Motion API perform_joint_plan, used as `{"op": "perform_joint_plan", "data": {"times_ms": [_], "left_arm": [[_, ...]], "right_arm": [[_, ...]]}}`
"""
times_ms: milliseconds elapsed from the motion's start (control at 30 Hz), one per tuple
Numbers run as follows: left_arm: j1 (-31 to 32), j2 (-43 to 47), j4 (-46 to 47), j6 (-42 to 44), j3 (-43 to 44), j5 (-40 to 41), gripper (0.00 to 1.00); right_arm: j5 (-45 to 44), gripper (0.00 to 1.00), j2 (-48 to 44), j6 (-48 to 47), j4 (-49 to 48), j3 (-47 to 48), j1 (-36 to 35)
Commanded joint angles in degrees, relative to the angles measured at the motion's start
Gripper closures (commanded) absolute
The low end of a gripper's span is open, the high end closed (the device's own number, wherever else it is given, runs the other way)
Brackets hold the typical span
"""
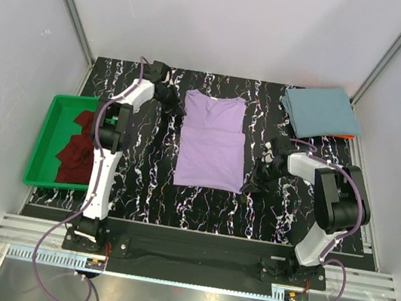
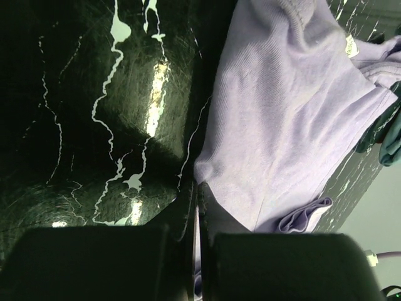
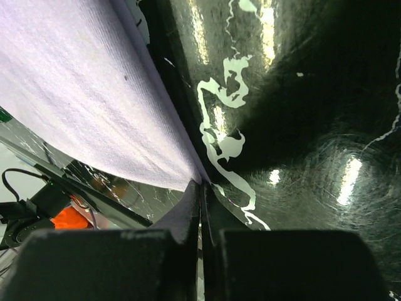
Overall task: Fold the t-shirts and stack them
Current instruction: Fold the tshirt
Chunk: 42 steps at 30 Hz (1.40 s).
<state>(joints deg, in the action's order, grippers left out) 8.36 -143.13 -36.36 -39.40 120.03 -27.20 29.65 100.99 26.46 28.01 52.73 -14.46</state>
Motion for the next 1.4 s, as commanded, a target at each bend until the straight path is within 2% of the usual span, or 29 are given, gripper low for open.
{"op": "perform_joint_plan", "data": {"times_ms": [0,167,300,367,400,433,467,567,600,700,733,833,933,1067,1200,1367], "left_arm": [[-0.9,-0.1,1.7,-0.3,2.7,-0.8,1.0],[-1.1,0.7,0.2,0.2,2.4,0.8,1.0],[-1.2,1.1,1.2,0.1,1.9,-2.4,1.0],[-1.2,2.0,0.9,0.6,1.9,-4.5,0.75],[-1.2,2.6,0.6,1.1,1.8,-5.0,0.7],[-1.2,4.4,0.4,1.7,1.4,-5.2,0.68],[-1.4,5.5,-1.0,3.0,0.9,-4.9,0.62],[-2.4,11.2,-5.5,5.1,-3.2,-2.9,0.52],[-2.8,12.9,-7.2,5.6,-6.7,-0.1,0.51],[-2.8,20.9,-9.9,7.2,-15.0,4.2,0.5],[-2.7,25.4,-8.8,7.2,-21.7,4.2,0.5],[-1.3,34.0,-5.9,6.9,-35.8,2.9,0.5],[1.4,40.3,-3.4,7.2,-45.5,1.5,0.5],[5.3,44.0,-1.1,6.3,-54.1,0.1,0.48],[6.2,47.1,3.0,3.4,-61.3,-1.6,0.47],[9.4,49.2,5.2,1.7,-65.8,-0.7,0.46]], "right_arm": [[-0.8,1.0,-2.1,0.8,0.6,-0.6,0.0],[-2.1,1.0,-3.8,2.4,-1.0,-3.2,0.0],[-1.8,1.0,-4.0,3.2,-2.0,-4.8,0.0],[-1.2,1.0,-4.5,3.4,-2.0,-4.8,0.0],[-0.8,0.99,-4.7,3.6,-1.9,-4.3,0.0],[-0.7,0.97,-4.8,3.9,-1.7,-4.1,0.0],[-0.5,0.89,-4.8,4.0,-1.3,-3.9,0.0],[0.3,0.68,-5.5,5.1,-0.3,-3.3,0.0],[0.7,0.61,-6.0,5.4,-0.3,-3.2,0.0],[0.3,0.5,-8.2,6.0,1.6,-2.1,0.0],[0.1,0.48,-8.8,5.8,2.5,-1.6,0.0],[0.1,0.46,-8.7,5.1,4.5,-0.2,0.0],[0.8,0.47,-7.0,5.2,3.3,-0.3,0.0],[3.0,0.52,-4.7,5.8,0.1,-1.8,0.0],[4.0,0.58,-3.9,6.1,-1.1,-2.8,0.0],[4.0,0.61,-4.2,6.0,-1.9,-4.7,0.0]]}}
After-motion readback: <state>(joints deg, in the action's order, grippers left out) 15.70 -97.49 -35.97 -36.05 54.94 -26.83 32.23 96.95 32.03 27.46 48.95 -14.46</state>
